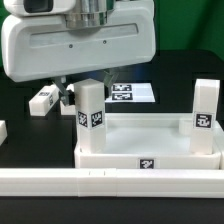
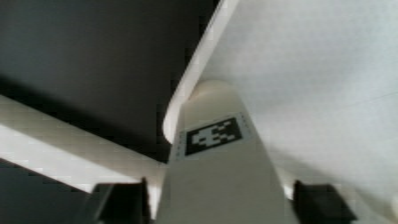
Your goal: Assemble desk
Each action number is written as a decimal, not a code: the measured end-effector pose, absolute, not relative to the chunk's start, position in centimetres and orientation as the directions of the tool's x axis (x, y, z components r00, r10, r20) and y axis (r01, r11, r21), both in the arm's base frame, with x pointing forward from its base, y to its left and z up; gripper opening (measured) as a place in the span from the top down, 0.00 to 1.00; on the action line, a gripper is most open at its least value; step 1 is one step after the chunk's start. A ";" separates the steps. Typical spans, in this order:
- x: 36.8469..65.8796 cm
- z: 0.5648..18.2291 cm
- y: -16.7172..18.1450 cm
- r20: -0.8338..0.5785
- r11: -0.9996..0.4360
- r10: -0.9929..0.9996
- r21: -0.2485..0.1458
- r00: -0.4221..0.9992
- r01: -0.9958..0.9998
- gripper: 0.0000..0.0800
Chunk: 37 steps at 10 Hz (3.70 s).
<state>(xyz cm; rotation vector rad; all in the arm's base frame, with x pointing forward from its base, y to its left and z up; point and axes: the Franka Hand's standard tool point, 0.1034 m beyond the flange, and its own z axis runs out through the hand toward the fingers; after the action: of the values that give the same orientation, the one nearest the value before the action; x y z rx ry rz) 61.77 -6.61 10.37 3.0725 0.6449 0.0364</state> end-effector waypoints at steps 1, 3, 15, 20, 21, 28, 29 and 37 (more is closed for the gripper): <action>61.8 10.4 -6.6 0.022 -0.916 0.402 0.007 0.916 0.402 0.64; 61.8 10.3 -6.6 0.022 -0.930 0.367 0.005 0.930 0.367 0.64; 61.7 10.3 -7.2 0.018 -0.902 -0.433 -0.022 0.901 -0.432 0.64; 61.7 10.2 -7.0 0.017 -0.905 -0.426 -0.021 0.905 -0.425 0.19; 61.7 10.4 -6.8 0.019 -0.905 -0.424 -0.023 0.905 -0.424 0.19; 59.3 12.2 -3.7 -0.004 -0.827 -0.561 -0.051 0.828 -0.561 0.19; 59.1 12.1 -3.5 -0.002 -0.801 -0.596 -0.052 0.803 -0.596 0.19; 57.3 11.0 -1.8 -0.016 -0.747 -0.663 -0.040 0.748 -0.663 0.19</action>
Offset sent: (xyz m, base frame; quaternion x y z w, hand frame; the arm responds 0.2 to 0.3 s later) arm 0.0000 0.0000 0.0000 0.0000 0.0000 0.0650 0.9979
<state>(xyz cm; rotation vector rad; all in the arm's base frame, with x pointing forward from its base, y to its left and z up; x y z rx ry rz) 57.30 -1.84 11.03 2.9777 -1.1303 -0.0008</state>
